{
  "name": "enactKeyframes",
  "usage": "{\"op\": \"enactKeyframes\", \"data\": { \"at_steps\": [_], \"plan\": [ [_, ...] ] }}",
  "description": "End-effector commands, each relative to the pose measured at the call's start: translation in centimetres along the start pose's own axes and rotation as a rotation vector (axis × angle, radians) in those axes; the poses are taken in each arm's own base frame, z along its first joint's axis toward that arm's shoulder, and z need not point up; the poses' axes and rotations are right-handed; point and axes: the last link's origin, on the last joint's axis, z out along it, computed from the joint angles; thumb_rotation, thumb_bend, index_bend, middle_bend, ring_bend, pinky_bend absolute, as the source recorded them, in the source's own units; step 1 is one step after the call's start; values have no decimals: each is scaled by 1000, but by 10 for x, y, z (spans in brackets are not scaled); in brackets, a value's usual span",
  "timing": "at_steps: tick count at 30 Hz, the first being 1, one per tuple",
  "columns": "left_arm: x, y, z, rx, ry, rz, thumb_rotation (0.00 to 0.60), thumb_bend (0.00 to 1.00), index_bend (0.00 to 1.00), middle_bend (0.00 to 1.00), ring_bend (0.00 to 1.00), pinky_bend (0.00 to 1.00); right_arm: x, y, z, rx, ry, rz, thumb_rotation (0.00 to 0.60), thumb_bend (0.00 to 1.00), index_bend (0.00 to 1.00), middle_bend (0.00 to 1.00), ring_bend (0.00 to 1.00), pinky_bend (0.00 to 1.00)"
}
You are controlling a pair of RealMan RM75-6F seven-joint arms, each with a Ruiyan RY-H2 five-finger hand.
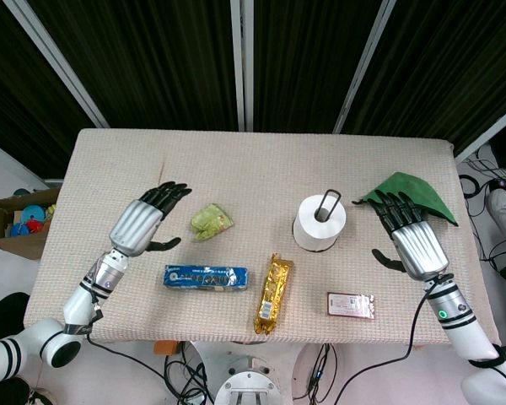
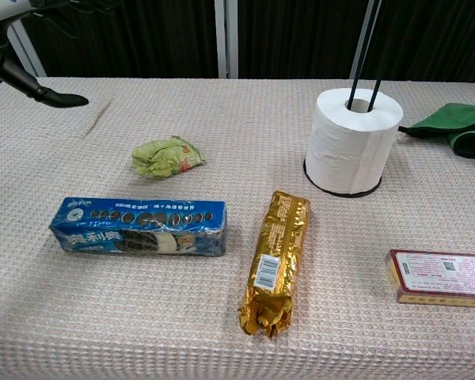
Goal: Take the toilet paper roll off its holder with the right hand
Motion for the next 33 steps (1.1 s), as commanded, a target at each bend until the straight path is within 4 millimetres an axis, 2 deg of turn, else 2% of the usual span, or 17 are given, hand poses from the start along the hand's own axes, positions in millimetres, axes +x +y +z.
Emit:
{"op": "enactKeyframes", "data": {
  "at_steps": [1,15,17,21,24,26,33],
  "plan": [
    [0,-2,0,1,5,15,592,188,113,116,97,229,-2,-1,1,4,-6,-2,600,176,0,0,0,0],
    [2,-5,-1,5,7,21,592,186,115,118,97,227,-10,9,0,-43,-28,16,600,168,0,0,0,0],
    [2,-5,-1,7,6,23,590,185,114,118,97,227,-15,12,-2,-74,-51,77,600,156,0,0,0,0],
    [3,-8,-4,14,6,33,585,178,112,118,97,227,-28,18,-5,-176,-130,343,600,124,0,0,0,0],
    [3,-12,-8,26,9,58,541,171,110,118,97,226,-37,25,-4,-234,-176,496,600,107,0,0,0,0],
    [5,-16,-12,39,15,80,517,169,110,117,97,226,-43,30,-2,-261,-190,561,600,102,0,0,0,0],
    [12,-34,-30,98,39,133,507,169,107,113,97,226,-63,34,20,-271,-231,696,600,84,0,0,0,0]
  ]
}}
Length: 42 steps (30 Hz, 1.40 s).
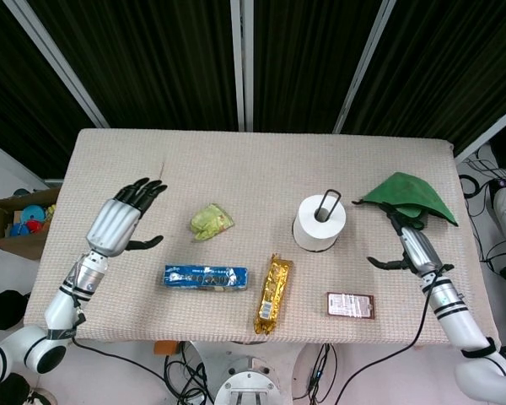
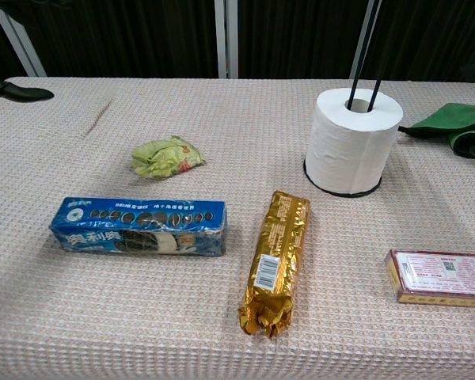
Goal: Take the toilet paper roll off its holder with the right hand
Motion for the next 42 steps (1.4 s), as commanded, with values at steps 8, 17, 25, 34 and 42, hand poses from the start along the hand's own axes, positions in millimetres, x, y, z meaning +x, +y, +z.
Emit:
{"op": "enactKeyframes", "data": {
  "at_steps": [8,17,25,34,42],
  "plan": [
    [-2,-23,-20,46,-2,34,497,168,106,111,96,226,-26,-11,44,30,-72,169,600,73,0,0,0,0],
    [-2,-31,-26,51,12,26,491,167,106,111,96,225,-47,-28,64,62,-128,190,600,74,0,0,0,0],
    [-1,-35,-31,54,21,17,492,168,106,111,96,225,-56,-31,73,66,-117,160,600,100,0,0,0,0],
    [-3,-35,-30,56,13,11,494,167,106,111,96,225,-57,-34,78,50,-76,186,600,195,186,262,234,288],
    [-2,-33,-29,55,13,14,491,168,106,111,96,225,-53,-37,79,66,-45,217,600,258,307,323,312,372]
  ]
}}
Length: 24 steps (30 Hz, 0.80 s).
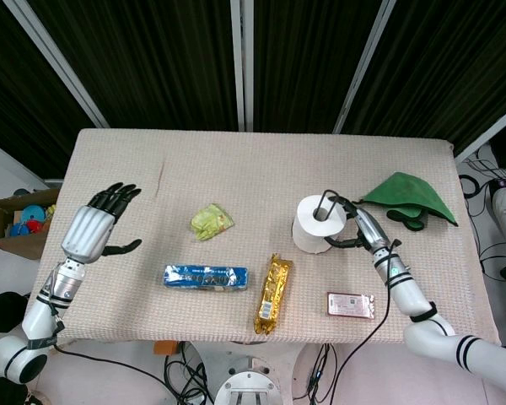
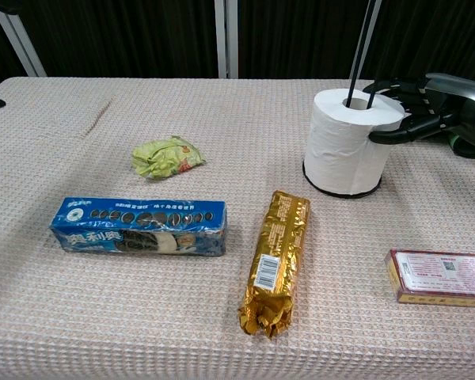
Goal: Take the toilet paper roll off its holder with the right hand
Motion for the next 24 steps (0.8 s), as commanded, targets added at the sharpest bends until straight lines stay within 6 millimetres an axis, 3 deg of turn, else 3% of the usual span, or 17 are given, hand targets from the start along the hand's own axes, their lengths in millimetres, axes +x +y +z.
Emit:
{"op": "enactKeyframes", "data": {
  "at_steps": [1,8,16,24],
  "plan": [
    [0,0,0,2,0,1,490,168,106,111,96,225,3,-2,-1,21,27,10,600,262,312,326,314,375],
    [3,1,-1,1,3,2,490,168,106,111,96,225,21,-23,-13,157,111,35,600,287,329,338,330,385],
    [3,5,-3,0,11,-7,486,168,106,111,96,221,41,-72,-36,377,202,124,600,285,329,340,330,390],
    [7,6,-5,0,19,-4,486,168,106,111,96,221,68,-107,-63,542,314,248,600,284,329,340,330,389]
  ]
}}
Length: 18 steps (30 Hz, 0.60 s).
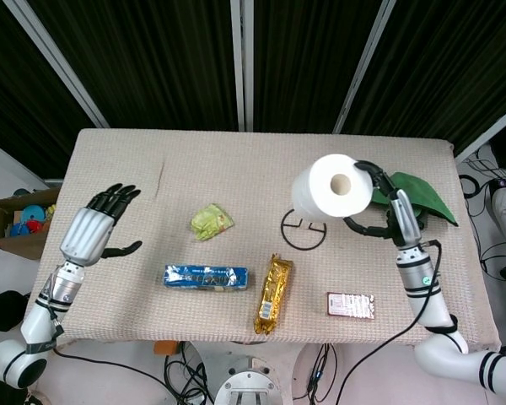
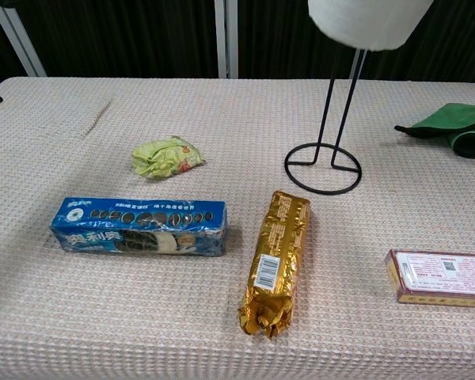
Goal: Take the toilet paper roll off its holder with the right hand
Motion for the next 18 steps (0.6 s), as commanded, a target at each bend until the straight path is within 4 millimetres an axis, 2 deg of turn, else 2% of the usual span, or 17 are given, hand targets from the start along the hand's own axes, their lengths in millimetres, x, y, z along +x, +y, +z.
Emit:
{"op": "enactKeyframes", "data": {
  "at_steps": [1,6,9,14,18],
  "plan": [
    [2,0,0,1,5,0,485,168,106,111,96,221,15,-25,-1,80,56,70,600,283,329,340,330,390],
    [4,-1,-2,5,11,-5,484,167,106,111,96,221,31,-49,-7,182,103,121,600,282,329,340,329,390],
    [4,-1,-3,8,10,-9,484,167,106,111,96,221,40,-55,-16,205,104,75,600,279,331,340,329,391],
    [1,-2,-3,8,5,-14,486,168,106,111,96,222,61,-39,-49,103,55,-117,600,297,331,345,330,394],
    [-4,-2,-2,7,1,-27,486,168,106,111,96,221,81,-12,-78,-14,13,-220,600,323,331,346,330,394]
  ]
}}
